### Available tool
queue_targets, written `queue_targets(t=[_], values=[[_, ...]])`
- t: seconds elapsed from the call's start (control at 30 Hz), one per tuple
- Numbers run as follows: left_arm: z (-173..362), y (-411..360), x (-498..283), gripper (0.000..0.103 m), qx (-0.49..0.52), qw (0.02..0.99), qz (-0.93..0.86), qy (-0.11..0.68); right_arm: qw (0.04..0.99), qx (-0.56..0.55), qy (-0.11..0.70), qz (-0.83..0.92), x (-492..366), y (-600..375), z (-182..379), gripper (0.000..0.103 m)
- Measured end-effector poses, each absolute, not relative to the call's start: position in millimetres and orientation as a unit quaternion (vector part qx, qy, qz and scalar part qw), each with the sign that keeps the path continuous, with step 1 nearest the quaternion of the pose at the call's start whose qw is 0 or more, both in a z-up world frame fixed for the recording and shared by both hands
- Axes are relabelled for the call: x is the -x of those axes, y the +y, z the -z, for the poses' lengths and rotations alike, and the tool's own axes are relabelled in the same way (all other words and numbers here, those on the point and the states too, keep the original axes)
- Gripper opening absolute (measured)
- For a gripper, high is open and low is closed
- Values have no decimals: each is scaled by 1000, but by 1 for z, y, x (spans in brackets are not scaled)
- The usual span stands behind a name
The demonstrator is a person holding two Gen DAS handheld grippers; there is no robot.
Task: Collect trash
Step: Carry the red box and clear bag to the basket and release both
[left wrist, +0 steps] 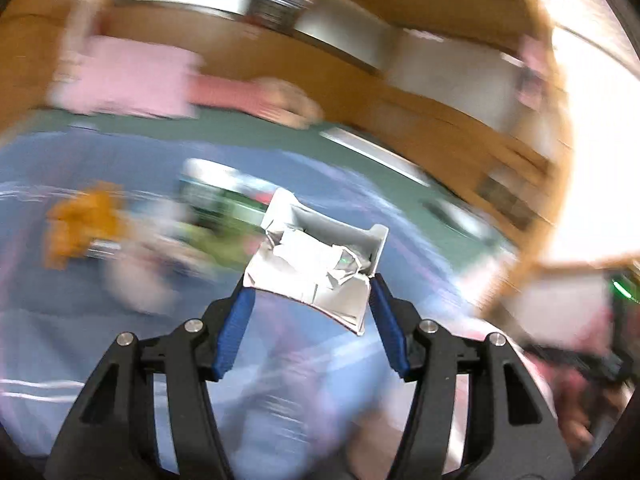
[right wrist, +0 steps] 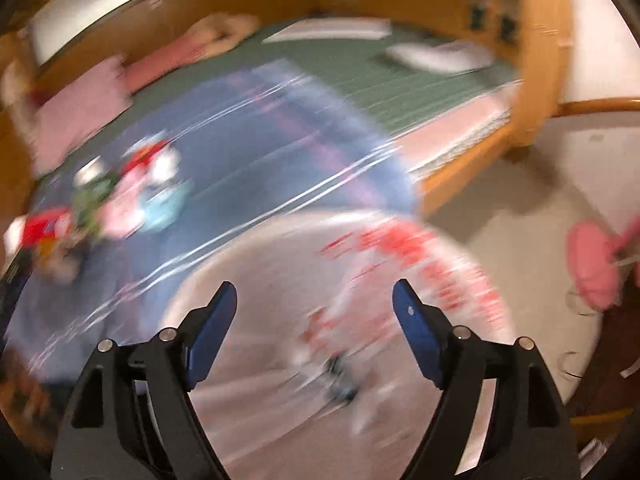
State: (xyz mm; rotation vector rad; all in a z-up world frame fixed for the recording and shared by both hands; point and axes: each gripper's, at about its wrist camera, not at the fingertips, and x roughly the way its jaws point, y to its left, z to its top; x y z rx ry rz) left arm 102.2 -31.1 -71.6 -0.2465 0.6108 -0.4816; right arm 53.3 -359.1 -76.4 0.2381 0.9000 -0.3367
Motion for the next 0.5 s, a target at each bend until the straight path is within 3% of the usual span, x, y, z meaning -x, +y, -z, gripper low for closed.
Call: queue_targets(t=[0.17, 0.2, 0.23, 0.3, 0.5], values=[[75, -126, -81, 63, 42, 844, 406, 348, 864, -132, 409, 262, -47, -419, 74, 79], [79, -146, -76, 67, 20, 828, 430, 358, 862, -134, 404, 273, -47, -427, 75, 79], [81, -156, -73, 78, 6, 821, 441, 362, 861, -133, 400, 284, -47, -434, 78, 80], [87, -172, -68, 91, -23, 816, 448, 365, 853, -121, 403, 308, -53, -451, 90, 80], [88, -137, -90, 93, -9, 853, 378, 361, 822, -120, 464, 307, -87, -480, 145, 80]])
